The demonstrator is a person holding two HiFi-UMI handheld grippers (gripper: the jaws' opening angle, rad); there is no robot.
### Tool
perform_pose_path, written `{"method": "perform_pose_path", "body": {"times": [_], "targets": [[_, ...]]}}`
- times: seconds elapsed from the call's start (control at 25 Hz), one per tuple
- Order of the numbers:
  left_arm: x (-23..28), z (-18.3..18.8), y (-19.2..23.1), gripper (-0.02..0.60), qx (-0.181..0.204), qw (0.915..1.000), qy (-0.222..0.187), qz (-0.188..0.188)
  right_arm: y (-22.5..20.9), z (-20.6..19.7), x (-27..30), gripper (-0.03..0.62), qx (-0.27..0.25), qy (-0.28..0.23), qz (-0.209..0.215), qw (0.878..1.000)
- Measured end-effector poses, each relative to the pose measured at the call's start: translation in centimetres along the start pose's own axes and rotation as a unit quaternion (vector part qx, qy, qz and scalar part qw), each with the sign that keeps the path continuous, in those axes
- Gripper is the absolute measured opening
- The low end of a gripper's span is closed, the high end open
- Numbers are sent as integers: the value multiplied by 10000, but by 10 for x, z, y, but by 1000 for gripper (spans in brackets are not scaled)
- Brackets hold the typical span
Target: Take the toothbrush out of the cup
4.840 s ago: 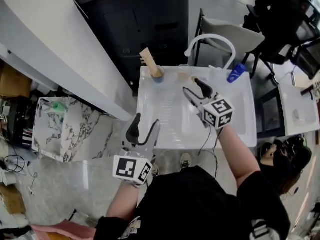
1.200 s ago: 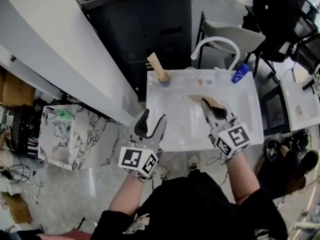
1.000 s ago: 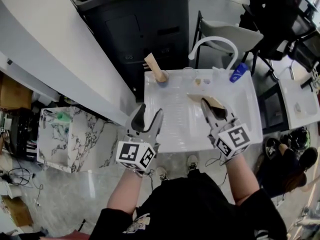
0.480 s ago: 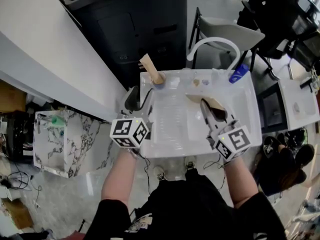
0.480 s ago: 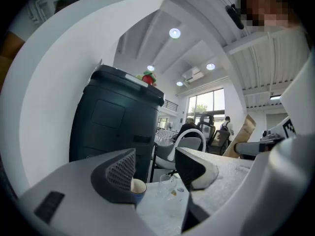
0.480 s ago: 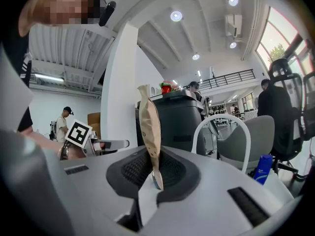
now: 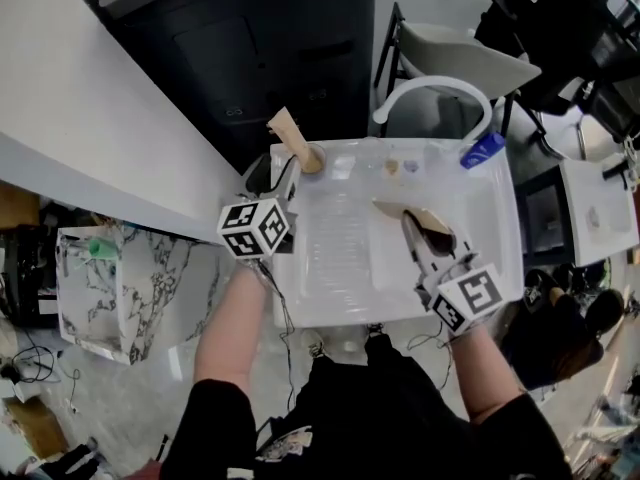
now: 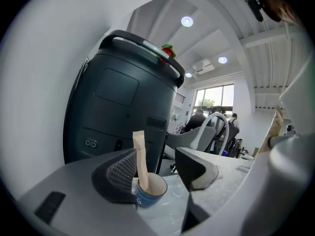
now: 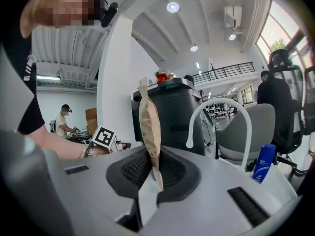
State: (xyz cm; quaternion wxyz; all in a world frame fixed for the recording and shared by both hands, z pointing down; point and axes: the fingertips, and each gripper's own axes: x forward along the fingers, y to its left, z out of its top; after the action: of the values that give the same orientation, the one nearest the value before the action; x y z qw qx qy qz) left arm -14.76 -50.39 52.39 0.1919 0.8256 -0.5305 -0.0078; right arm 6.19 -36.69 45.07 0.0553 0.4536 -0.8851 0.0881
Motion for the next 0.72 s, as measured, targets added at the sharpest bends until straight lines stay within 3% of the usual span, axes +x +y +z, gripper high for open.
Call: {"method": "perform_pose_path", "body": {"times": [0.4, 0.72], "targets": [[69, -29, 44, 238, -204, 9991, 355, 144, -38, -19, 7, 28, 189, 289, -214, 9992], [98, -44, 57, 227, -346, 9974, 595, 206, -59, -31, 2, 28, 298, 358, -367, 9982]]}}
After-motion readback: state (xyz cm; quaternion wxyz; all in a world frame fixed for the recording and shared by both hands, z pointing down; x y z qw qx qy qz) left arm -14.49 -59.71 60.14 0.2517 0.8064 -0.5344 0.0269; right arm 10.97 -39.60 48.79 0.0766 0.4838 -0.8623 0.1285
